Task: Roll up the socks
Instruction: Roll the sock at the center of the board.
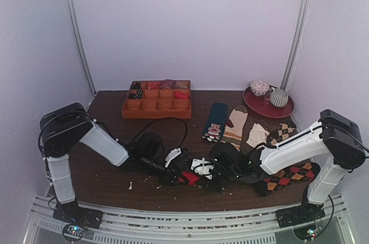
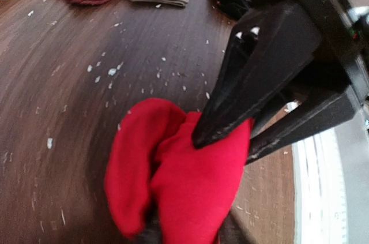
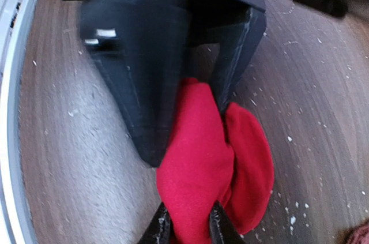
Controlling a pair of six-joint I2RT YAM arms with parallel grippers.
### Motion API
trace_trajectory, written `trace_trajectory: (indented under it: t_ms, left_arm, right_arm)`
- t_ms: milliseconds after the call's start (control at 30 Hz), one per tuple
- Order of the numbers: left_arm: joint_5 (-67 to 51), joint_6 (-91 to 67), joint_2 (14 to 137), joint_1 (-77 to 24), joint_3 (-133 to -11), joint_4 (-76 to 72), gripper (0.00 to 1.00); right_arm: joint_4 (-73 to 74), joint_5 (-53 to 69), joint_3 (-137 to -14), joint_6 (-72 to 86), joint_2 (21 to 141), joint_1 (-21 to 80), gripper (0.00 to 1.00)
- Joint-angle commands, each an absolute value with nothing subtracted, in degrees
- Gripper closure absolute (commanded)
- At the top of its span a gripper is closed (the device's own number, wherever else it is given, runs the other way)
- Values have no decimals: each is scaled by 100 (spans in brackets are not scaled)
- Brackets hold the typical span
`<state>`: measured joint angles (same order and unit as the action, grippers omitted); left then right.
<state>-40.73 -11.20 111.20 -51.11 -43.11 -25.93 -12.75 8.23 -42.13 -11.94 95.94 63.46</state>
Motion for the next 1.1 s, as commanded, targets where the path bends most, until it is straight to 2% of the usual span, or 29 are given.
trace_trajectory:
  t_ms: [0, 133, 267, 533, 733, 833, 1000, 1067]
  left_arm:
    - [-2900, -1000, 10457, -5168, -3512, -2027, 30]
    - [-2688, -594, 9507, -5176, -3124, -2892, 35]
    - [-2265, -94, 9013, -5195, -2896, -3551, 35]
    - [-2627, 229, 9763, -5201, -3111, -4216, 34]
    - [-2819, 258, 10017, -5224, -2989, -4254, 36]
    - [-2760, 296, 10066, -5222, -2981, -4115, 42]
    - [-2853, 233, 10231, -5225, -3130, -4022, 64]
    - [-2891, 184, 10343, -5230, -3193, -3952, 76]
  right_arm:
    - [-749, 1463, -4317, -718, 9855, 6244, 82]
    - [-471, 1967, -4378, -414, 10003, 5980, 82]
    - [27, 2572, -4617, -241, 10363, 5754, 82]
    - [973, 3007, -5137, -40, 11006, 5598, 82]
    - [1025, 3094, -5183, 35, 11162, 5549, 82]
    - [1030, 3173, -5221, 22, 11253, 5544, 82]
    - [1100, 3248, -5307, -1, 11364, 5520, 82]
    - [1107, 3319, -5317, 12, 11371, 5491, 82]
